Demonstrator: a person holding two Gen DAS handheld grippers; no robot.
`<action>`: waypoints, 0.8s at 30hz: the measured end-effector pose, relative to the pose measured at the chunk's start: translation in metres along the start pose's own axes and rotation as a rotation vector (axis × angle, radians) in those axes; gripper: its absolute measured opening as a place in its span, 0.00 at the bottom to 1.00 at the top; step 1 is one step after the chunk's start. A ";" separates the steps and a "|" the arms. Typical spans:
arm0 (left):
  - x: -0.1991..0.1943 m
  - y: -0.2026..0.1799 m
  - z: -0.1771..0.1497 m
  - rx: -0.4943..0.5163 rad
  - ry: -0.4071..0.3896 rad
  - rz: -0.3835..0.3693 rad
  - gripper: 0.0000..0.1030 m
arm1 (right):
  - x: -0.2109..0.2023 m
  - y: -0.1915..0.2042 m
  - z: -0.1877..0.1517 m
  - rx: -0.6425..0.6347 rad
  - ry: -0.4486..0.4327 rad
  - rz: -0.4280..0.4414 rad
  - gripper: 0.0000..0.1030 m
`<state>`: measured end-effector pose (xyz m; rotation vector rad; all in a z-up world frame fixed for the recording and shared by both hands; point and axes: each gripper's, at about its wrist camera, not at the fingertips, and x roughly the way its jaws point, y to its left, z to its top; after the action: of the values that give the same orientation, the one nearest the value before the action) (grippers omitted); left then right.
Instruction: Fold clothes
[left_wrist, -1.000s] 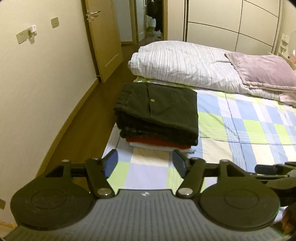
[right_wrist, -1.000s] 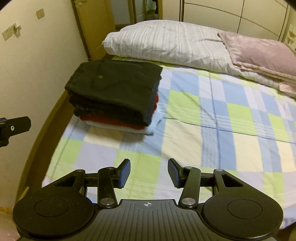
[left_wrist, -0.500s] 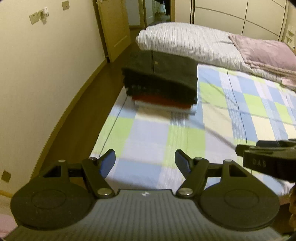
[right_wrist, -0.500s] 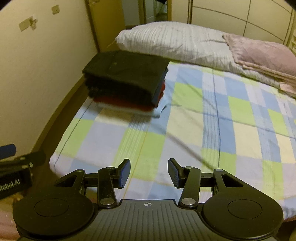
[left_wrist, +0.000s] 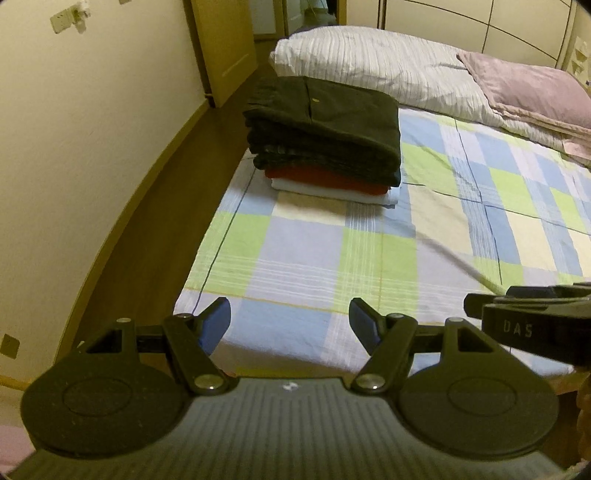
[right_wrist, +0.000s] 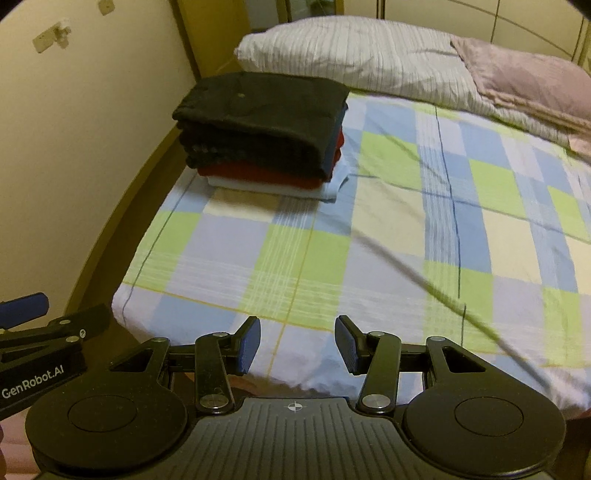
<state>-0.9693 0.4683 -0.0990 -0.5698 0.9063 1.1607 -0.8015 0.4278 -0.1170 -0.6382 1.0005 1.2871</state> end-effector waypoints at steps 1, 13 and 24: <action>0.004 0.002 0.004 0.003 0.005 -0.005 0.66 | 0.003 0.001 0.002 0.006 0.007 -0.002 0.47; 0.053 0.031 0.057 0.049 0.029 -0.048 0.66 | 0.043 0.014 0.047 0.076 0.027 -0.036 0.47; 0.082 0.040 0.085 0.097 0.049 -0.082 0.66 | 0.070 0.019 0.071 0.142 0.044 -0.058 0.47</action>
<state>-0.9707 0.5916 -0.1196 -0.5538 0.9674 1.0267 -0.8039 0.5260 -0.1428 -0.5837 1.0918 1.1443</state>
